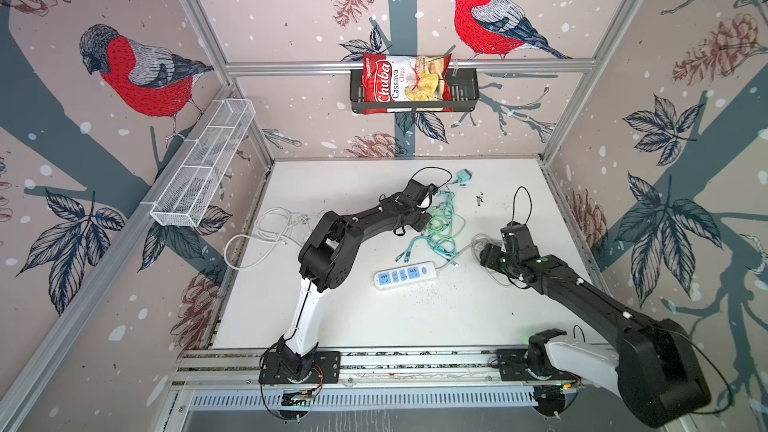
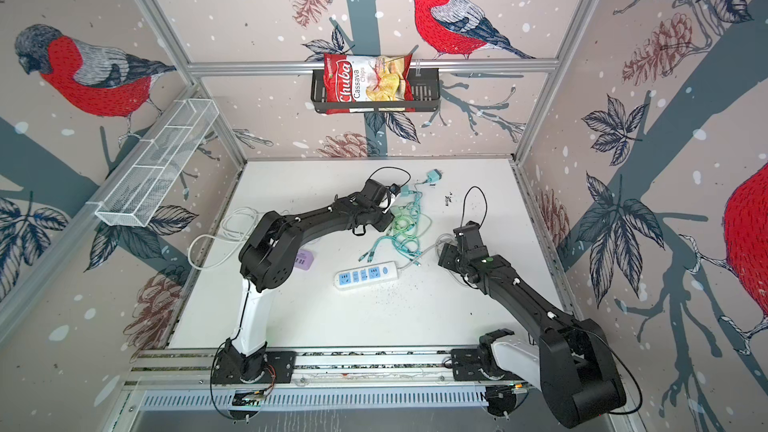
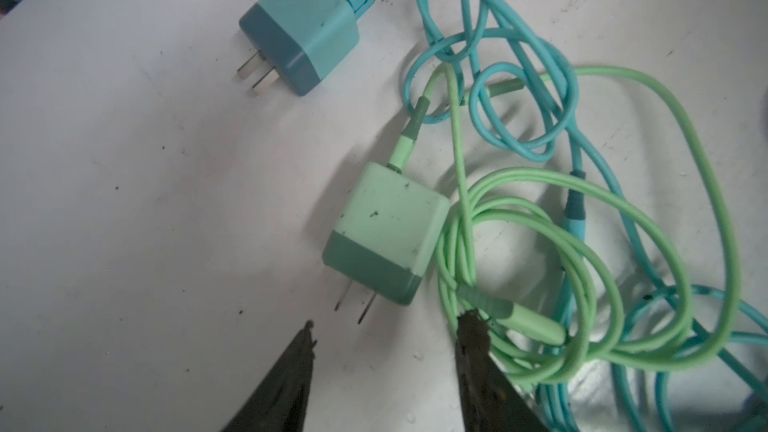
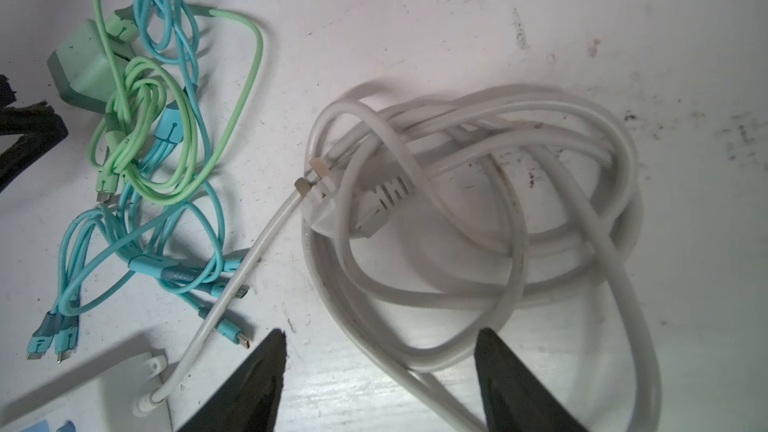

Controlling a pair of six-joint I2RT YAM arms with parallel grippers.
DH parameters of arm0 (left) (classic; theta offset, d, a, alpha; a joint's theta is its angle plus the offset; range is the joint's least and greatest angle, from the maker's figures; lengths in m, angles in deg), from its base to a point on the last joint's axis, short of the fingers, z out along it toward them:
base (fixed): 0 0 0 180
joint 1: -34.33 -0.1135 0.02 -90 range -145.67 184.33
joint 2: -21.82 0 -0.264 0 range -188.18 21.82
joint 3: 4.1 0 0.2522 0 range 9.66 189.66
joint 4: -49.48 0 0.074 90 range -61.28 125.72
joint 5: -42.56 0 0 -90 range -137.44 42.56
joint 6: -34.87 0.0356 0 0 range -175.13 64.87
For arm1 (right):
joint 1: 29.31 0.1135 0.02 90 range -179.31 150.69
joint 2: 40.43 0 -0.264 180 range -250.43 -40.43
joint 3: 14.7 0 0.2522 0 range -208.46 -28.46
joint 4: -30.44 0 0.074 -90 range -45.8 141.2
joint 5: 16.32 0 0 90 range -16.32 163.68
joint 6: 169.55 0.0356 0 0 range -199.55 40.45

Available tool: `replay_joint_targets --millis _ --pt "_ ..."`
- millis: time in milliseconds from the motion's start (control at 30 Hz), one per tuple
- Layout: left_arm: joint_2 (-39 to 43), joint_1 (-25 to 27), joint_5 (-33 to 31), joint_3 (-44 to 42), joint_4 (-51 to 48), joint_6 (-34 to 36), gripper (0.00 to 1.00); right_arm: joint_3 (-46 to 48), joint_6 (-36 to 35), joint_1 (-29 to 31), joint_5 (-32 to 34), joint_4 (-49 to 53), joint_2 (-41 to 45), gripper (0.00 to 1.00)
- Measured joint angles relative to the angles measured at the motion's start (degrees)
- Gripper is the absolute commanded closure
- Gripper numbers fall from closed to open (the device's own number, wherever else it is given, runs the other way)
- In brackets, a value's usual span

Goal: Insert the plug
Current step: 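Lower the open left gripper around the light-green charger, then close the left gripper on the light-green charger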

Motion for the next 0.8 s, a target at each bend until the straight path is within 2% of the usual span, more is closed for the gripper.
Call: replay_joint_targets --millis 500,800 --pt "-4.74 -0.15 -0.39 5.53 0.02 8.22 0.44 0.00 -0.22 0.00 -0.68 -0.04 0.31 0.27" --pt "-7.37 -0.63 -0.07 8.17 -1.33 10.43 0.51 0.02 -0.22 0.00 -0.83 -0.02 0.31 0.27"
